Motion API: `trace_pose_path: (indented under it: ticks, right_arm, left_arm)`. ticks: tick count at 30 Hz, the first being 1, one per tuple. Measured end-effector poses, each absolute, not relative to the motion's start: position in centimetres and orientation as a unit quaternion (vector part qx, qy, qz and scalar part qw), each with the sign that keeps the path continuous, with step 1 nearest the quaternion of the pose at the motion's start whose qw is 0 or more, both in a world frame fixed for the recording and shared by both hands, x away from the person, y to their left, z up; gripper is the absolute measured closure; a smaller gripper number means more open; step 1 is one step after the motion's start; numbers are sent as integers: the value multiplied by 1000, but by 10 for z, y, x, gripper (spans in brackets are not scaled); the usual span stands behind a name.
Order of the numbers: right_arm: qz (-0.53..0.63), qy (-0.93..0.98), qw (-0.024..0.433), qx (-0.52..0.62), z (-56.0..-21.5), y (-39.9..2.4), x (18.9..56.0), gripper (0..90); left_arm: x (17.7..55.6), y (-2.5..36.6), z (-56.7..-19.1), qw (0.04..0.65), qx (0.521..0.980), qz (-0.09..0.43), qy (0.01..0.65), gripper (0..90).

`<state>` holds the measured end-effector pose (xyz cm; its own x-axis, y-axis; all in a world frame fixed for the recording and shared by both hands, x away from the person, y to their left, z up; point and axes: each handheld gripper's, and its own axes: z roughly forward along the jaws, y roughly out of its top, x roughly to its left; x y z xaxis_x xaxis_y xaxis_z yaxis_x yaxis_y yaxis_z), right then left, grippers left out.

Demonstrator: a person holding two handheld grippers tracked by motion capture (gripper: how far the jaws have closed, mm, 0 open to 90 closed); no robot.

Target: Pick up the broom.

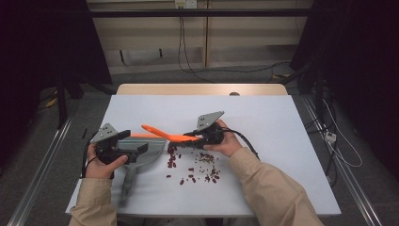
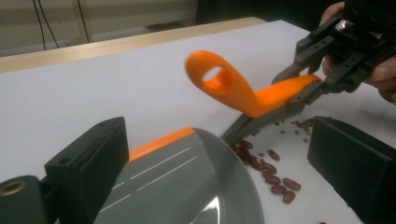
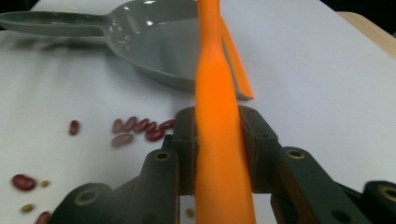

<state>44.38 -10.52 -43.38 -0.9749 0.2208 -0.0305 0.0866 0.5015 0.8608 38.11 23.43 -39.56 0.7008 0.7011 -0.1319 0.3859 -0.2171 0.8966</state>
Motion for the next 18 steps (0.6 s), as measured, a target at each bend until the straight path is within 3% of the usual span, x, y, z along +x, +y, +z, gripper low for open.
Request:
trace_pose_path:
  ticks: [18]
  right_arm:
    - [495, 863, 61, 78, -433, -119, 416, 714]
  left_arm:
    - [382, 235, -396, 512, 767, 154, 355, 53]
